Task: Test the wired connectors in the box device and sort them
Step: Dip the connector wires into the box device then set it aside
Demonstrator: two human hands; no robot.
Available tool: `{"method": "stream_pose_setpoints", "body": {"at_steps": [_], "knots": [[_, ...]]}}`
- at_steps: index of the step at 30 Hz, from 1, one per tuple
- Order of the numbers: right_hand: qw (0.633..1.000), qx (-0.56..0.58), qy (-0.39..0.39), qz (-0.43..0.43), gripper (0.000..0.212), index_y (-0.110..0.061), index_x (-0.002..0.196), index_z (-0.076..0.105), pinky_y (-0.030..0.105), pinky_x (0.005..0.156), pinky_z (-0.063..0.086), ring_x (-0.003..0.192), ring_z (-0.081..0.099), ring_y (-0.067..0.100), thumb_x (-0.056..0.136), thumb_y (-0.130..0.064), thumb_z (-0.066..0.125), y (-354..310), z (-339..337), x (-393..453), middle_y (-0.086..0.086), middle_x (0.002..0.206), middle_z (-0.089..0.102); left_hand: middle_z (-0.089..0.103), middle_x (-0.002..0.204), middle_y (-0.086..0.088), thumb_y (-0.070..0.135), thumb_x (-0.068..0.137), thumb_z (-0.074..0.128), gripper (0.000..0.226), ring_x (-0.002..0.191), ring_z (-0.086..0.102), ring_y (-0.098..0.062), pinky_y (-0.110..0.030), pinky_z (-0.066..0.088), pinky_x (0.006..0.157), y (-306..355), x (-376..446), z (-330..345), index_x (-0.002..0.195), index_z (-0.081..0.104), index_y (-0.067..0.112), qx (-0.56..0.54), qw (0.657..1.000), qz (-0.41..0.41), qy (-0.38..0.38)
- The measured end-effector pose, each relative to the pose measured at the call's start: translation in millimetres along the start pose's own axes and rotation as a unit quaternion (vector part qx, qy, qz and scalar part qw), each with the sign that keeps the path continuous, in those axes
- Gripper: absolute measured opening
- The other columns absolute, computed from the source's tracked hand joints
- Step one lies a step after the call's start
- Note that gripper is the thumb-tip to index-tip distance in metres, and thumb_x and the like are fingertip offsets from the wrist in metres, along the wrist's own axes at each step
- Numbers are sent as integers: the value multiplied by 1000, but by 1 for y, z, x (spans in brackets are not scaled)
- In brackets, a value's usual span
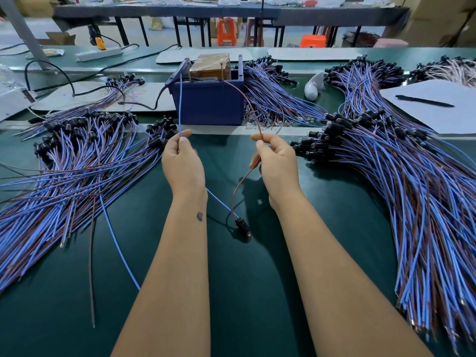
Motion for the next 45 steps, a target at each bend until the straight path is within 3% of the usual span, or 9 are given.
{"method": "stream_pose_setpoints", "body": {"at_steps": [7,14,29,33,37,39,42,45], "knots": [[1000,-2,0,1,21,-23,98,63,9,50,34,43,43,-3,99,-11,46,2,1,1,-2,56,54,33,58,9,15,102,40,27,42,28,-3,-15,27,42,-1,-2,7,98,66,19,30,999,5,-35],[1000,-2,-1,7,21,-25,98,64,17,57,36,45,45,-3,99,-13,46,4,1,2,-4,56,54,33,57,9,16,102,39,27,42,28,-4,-17,27,43,-2,-1,5,100,65,19,31,999,4,-21],[1000,5,9,3,21,-23,100,65,15,57,36,49,47,-2,99,-13,47,3,-1,2,-5,55,54,34,58,8,16,102,37,29,39,29,-2,-16,27,41,-1,1,2,101,66,19,31,999,1,-16],[999,8,1,-32,21,-21,97,66,17,55,37,50,44,4,98,-10,47,-1,2,0,-7,52,49,40,52,13,13,98,45,27,39,34,0,-17,30,43,-1,-5,14,89,69,20,60,997,6,-56],[996,-45,-47,-67,21,-11,103,70,17,64,37,55,46,-4,96,-5,51,-4,19,-1,-19,61,53,67,65,10,13,95,54,23,65,64,-7,-22,53,64,-5,-18,43,89,75,18,50,983,-21,-178],[988,-105,-85,-81,22,-10,107,71,18,65,36,57,47,-5,96,-7,52,-4,28,-5,-20,66,54,57,49,16,11,95,55,19,46,53,4,-9,41,47,-4,-26,54,96,73,10,45,975,-9,-220],[991,-46,-111,-59,23,-14,90,70,17,52,34,47,42,-1,99,-11,49,-3,30,-8,-14,54,50,50,48,13,14,94,59,13,38,39,1,-12,32,40,-3,-26,52,86,70,11,26,978,-12,-208],[988,35,-153,-13,23,-16,111,66,16,47,36,45,41,6,101,-7,48,-2,29,-8,2,59,56,40,47,8,14,97,55,19,38,33,-4,-16,29,37,-8,-19,47,78,58,14,-145,964,-111,-193]]}}
Point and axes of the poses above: each hand's wrist, its own x-axis towards the middle knuckle, its own z-axis out of the palm, y = z × x, the point moved 9 cm from there along x, towards the middle knuckle
